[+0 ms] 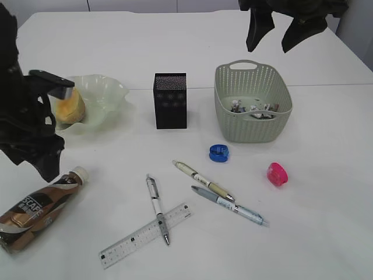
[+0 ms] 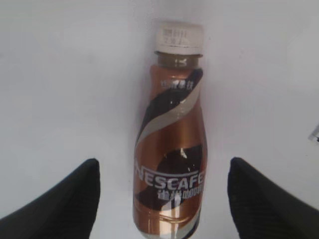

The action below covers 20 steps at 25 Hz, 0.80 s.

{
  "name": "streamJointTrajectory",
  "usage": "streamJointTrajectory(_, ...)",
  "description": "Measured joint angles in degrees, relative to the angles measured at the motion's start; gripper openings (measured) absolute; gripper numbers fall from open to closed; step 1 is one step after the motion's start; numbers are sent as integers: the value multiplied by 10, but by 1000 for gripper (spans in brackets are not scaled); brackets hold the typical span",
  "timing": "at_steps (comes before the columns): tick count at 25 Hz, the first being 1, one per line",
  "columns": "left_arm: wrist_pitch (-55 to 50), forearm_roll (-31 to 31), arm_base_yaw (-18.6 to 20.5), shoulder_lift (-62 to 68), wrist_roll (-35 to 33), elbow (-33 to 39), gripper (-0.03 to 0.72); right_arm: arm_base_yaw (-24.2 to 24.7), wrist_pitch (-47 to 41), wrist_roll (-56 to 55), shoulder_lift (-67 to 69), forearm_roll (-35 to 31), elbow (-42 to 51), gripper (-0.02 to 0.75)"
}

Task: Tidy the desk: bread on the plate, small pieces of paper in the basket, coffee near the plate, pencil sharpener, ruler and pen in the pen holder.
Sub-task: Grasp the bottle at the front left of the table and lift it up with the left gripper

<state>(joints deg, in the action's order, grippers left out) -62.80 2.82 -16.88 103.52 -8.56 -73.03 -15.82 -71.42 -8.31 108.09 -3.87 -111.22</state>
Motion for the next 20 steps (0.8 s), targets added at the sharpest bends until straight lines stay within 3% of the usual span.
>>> streamJointTrajectory(7, 23, 1, -22, 71, -4, -4, 584, 0, 0, 3, 0, 0, 0, 491)
streamJointTrajectory(20, 43, 28, -23, 152, -5, -5, 584, 0, 0, 4, 0, -1, 0, 491)
